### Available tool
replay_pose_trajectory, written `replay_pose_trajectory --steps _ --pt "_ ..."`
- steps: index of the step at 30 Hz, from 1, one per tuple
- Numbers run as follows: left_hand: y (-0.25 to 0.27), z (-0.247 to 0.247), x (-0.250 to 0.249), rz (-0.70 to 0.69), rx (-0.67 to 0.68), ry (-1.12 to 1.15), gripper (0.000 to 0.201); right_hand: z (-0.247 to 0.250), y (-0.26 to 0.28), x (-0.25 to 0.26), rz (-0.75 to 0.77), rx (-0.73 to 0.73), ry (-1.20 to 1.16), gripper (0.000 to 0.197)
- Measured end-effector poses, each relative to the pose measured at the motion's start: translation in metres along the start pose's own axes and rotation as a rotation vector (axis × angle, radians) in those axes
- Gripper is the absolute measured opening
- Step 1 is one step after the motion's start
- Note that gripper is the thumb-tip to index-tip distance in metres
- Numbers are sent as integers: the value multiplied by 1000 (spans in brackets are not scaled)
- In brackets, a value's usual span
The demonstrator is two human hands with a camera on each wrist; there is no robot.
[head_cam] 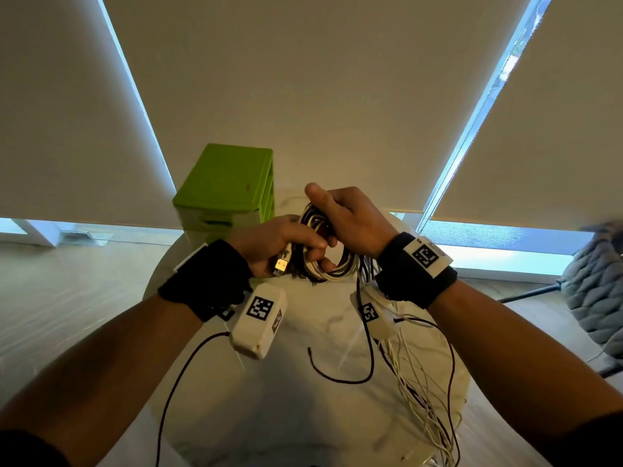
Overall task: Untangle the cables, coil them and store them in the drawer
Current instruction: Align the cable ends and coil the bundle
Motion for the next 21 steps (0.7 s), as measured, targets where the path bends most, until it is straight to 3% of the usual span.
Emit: replay_pose_trajectory --steps 2,5,12,14,17,21 --pt "0 5 1 -7 -62 -31 6 4 -3 2 32 -25 62 55" --pt "0 12 -1 -39 -201 -115 20 9 -5 4 101 -63 238 55" --pt "-1 18 3 -63 -438 -60 2 25 1 2 156 -288 372 51" --pt "-2 16 8 -52 -423 7 9 25 3 1 173 -317 358 49" --pt "-6 4 13 -42 -258 144 25 22 5 0 180 -311 226 52" --pt "-3 -4 11 -79 -94 290 15 14 3 1 163 -271 110 54"
Point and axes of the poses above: each hand's wrist, its own y-axis away from the middle knuckle, its own z-axis out of the back of the hand, x = y × z, the point moved 10 cm from there along -y, towards the middle knuckle, and after that the axes turned 13 degrees about -y, right-handed, at the moved point
